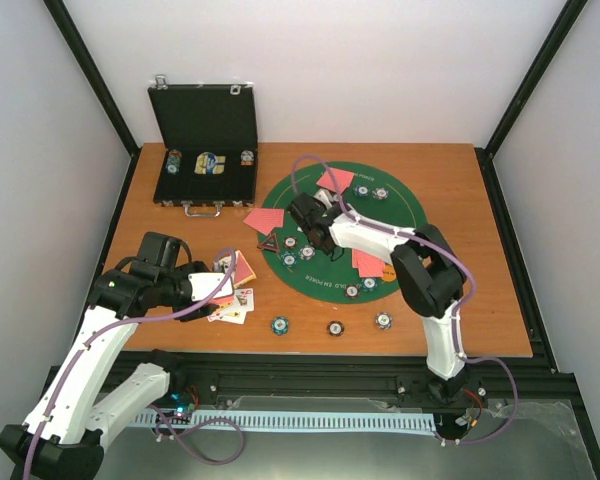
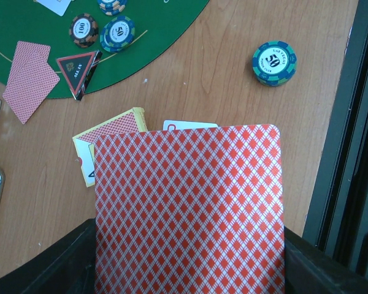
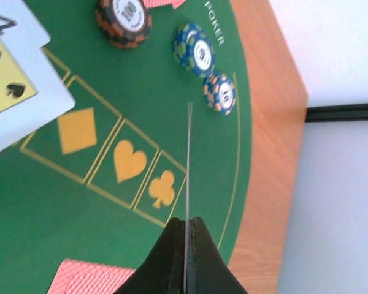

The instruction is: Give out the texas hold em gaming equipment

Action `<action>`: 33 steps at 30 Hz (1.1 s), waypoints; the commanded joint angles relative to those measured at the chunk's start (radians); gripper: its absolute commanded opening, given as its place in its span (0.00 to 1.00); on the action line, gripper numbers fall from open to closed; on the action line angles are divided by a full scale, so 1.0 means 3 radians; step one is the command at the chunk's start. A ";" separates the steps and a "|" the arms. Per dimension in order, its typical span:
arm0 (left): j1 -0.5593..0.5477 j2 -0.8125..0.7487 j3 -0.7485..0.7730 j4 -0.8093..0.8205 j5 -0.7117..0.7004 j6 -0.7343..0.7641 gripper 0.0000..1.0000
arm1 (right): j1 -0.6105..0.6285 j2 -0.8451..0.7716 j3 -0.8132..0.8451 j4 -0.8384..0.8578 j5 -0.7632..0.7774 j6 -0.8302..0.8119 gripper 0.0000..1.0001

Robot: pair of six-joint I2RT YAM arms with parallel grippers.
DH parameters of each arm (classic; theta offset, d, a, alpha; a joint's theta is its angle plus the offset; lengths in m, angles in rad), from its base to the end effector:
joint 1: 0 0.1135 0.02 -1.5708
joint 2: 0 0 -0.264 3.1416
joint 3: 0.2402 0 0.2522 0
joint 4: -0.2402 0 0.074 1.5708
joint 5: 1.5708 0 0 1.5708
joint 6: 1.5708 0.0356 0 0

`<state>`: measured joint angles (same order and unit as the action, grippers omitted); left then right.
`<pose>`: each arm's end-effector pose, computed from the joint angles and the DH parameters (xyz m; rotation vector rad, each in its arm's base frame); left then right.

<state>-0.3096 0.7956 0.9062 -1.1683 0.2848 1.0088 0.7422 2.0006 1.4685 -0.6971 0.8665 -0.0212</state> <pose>0.1162 -0.0477 0.2945 1.6462 1.9672 -0.1150 0.3161 0.2531 0.1895 -0.7120 2.2849 -0.8875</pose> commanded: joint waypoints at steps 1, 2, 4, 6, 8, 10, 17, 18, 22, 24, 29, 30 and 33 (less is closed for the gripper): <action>-0.0011 -0.0032 0.0130 -0.0012 0.0065 0.0038 0.37 | 0.0032 0.0320 0.0285 0.0372 0.0496 -0.0458 0.03; -0.0011 -0.0029 0.0134 -0.0014 0.0061 0.0042 0.37 | 0.0034 0.0396 0.0306 0.0397 0.0475 -0.0475 0.03; -0.0011 -0.0036 0.0140 -0.0017 0.0053 0.0050 0.37 | 0.0037 0.0564 0.0350 0.0423 0.0418 -0.0501 0.05; -0.0012 -0.0036 0.0148 -0.0020 0.0057 0.0048 0.37 | 0.0037 0.0666 0.0385 0.0390 0.0320 -0.0475 0.09; -0.0013 -0.0038 0.0148 -0.0019 0.0059 0.0050 0.37 | 0.0037 0.0682 0.0374 0.0334 0.0125 -0.0389 0.12; -0.0011 -0.0039 0.0149 -0.0018 0.0058 0.0048 0.37 | 0.0037 0.0646 0.0329 0.0311 -0.0018 -0.0290 0.18; -0.0011 -0.0050 0.0140 -0.0023 0.0053 0.0056 0.37 | 0.0027 0.0532 0.0225 0.0195 -0.0419 -0.0126 0.54; -0.0012 -0.0054 0.0141 -0.0023 0.0053 0.0053 0.37 | 0.0027 0.0500 0.0241 0.0173 -0.0495 -0.0098 0.57; -0.0011 -0.0058 0.0149 -0.0023 0.0048 0.0053 0.37 | 0.0009 0.0302 0.0331 0.0028 -0.0952 0.0040 0.76; -0.0011 -0.0053 0.0153 -0.0027 0.0050 0.0056 0.37 | -0.0023 0.0103 0.0315 -0.0029 -0.1176 0.0148 0.82; -0.0014 -0.0052 0.0152 -0.0024 0.0058 0.0063 0.37 | -0.0145 -0.0547 0.0120 -0.0021 -0.2161 0.0700 0.90; -0.0012 -0.0052 0.0149 -0.0023 0.0058 0.0063 0.37 | -0.0151 -0.0703 0.0047 0.0041 -0.2455 0.0857 0.91; -0.0011 -0.0062 0.0142 -0.0019 0.0066 0.0064 0.37 | -0.0146 -0.1083 -0.0292 0.0487 -0.3564 0.1381 0.93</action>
<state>-0.3096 0.7898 0.9081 -1.1694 0.2844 1.0092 0.7044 1.7988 1.4754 -0.6693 0.2375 0.1627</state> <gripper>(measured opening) 0.671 0.918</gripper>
